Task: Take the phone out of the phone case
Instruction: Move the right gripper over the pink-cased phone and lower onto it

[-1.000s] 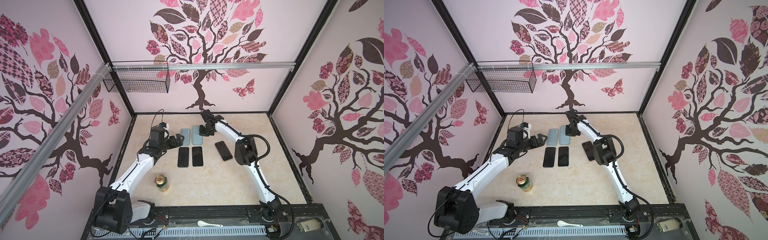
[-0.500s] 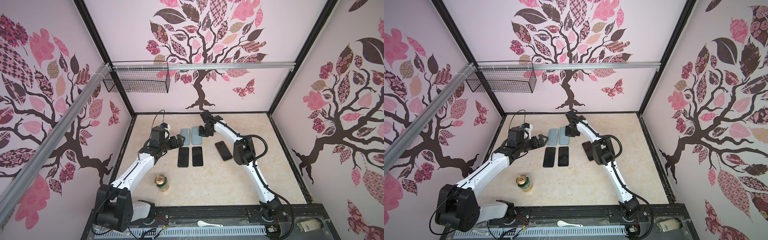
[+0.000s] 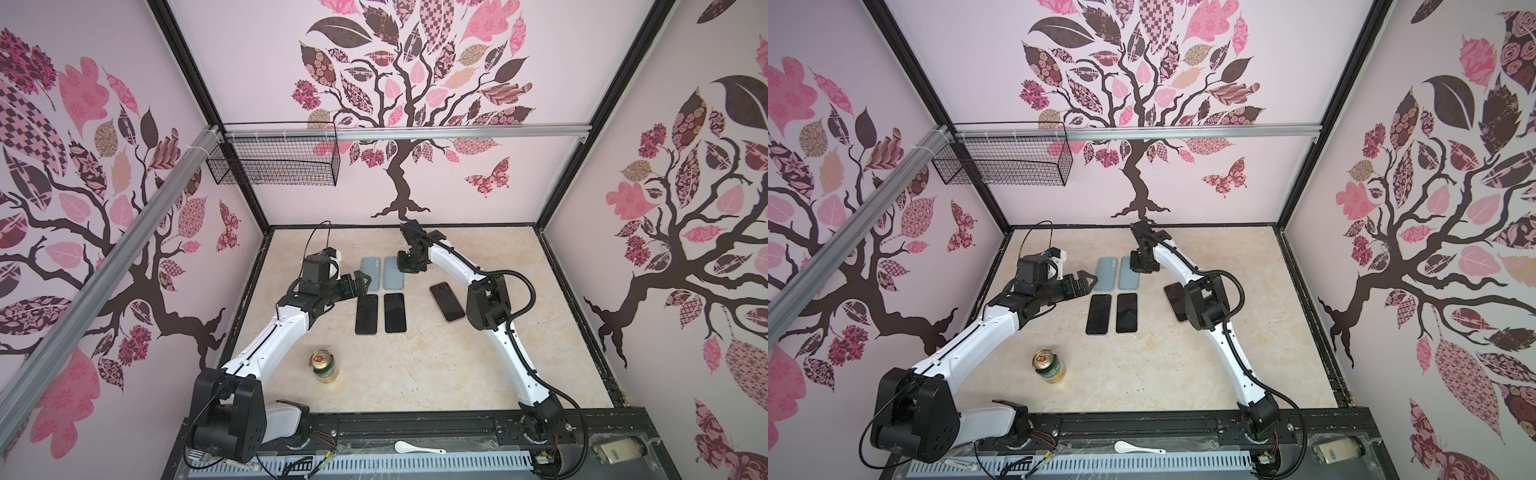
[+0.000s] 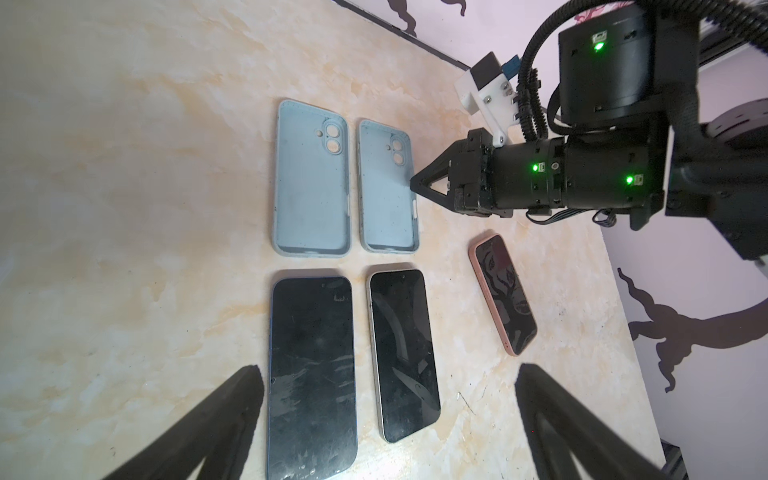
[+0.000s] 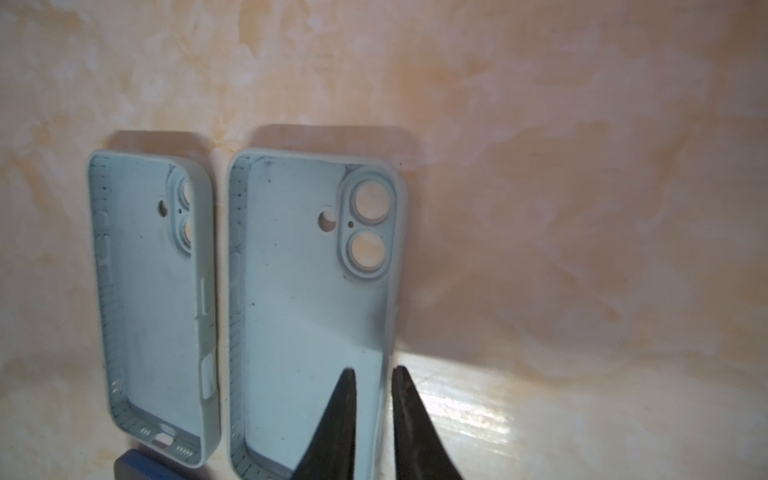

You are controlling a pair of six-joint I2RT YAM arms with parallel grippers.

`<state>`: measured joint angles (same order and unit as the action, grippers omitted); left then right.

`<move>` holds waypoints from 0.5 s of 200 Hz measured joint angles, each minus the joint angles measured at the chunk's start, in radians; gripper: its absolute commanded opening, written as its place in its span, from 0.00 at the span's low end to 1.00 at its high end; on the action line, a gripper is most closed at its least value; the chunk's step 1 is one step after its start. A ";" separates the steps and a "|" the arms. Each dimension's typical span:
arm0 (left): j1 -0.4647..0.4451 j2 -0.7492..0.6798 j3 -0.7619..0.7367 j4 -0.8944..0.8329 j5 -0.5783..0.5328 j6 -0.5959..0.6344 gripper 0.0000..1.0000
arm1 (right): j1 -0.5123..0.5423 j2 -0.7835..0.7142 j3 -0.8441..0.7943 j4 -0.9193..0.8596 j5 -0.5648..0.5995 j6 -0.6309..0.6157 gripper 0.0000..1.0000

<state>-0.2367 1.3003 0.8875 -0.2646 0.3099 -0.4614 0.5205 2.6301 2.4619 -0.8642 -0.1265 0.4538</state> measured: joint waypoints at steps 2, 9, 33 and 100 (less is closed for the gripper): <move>0.000 0.000 0.000 -0.002 0.001 0.001 0.98 | 0.000 0.000 0.000 -0.001 0.000 -0.004 0.22; -0.005 -0.005 0.000 -0.009 0.002 0.003 0.98 | 0.000 -0.002 0.000 -0.003 0.000 -0.010 0.23; -0.045 -0.037 0.000 -0.020 -0.009 0.000 0.98 | 0.000 -0.069 -0.104 0.024 0.010 -0.031 0.30; -0.358 -0.084 -0.058 0.056 -0.152 -0.117 0.98 | -0.012 -0.610 -0.831 0.214 0.100 -0.073 0.33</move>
<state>-0.5949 1.2163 0.8299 -0.2081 0.1581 -0.5785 0.5083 2.0201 1.6310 -0.6498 -0.0265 0.3809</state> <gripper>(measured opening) 0.982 0.323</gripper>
